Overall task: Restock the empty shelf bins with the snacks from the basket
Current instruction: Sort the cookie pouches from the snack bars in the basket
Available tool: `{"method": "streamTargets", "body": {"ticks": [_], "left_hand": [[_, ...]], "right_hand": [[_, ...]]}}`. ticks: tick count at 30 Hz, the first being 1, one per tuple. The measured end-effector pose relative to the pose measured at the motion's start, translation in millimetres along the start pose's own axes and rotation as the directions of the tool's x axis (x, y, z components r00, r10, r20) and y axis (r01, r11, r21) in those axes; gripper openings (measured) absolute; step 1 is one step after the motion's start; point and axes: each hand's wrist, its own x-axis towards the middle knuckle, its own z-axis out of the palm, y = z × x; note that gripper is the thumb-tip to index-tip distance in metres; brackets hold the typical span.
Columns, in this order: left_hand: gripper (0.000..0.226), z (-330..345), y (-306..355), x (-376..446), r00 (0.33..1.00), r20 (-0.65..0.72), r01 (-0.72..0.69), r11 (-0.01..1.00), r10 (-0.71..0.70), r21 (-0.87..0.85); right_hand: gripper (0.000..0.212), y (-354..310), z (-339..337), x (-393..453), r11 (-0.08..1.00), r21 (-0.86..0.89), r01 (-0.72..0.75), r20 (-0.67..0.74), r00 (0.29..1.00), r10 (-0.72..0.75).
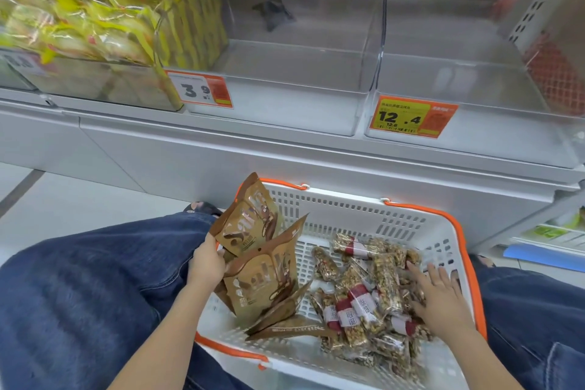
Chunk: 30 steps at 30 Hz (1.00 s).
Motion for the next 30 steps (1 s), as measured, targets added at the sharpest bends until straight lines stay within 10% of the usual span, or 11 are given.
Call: {"method": "streamTargets", "body": {"ticks": [6,11,18,22,30], "left_hand": [[0.037,-9.9,12.6,-1.6,0.997,0.047,-0.050,0.984,0.058,-0.172],[0.032,-32.3,40.9,-11.9,0.962,-0.203,-0.242,0.909,0.181,-0.339],[0.042,-50.2,55.6,22.0,0.942,0.015,-0.336,0.942,0.336,-0.006],[0.041,-48.5,64.2,34.5,0.873,0.282,-0.483,0.785,0.398,0.388],[0.034,-42.9,90.4,29.7,0.820,0.176,-0.570,0.807,0.545,0.158]], "right_hand": [[0.073,-34.0,-20.4,12.8,0.952,0.305,0.005,-0.191,0.980,0.057],[0.069,-133.2,-64.0,3.3,0.786,0.500,0.364,-0.398,0.903,-0.165],[0.087,-215.2,-79.1,38.6,0.787,0.194,0.585,-0.259,0.805,-0.534],[0.038,-223.1,-88.5,69.6,0.847,0.073,0.527,-0.026,0.850,-0.527],[0.014,-193.3,-110.0,77.0,0.814,0.130,0.567,-0.072,0.824,-0.562]]}}
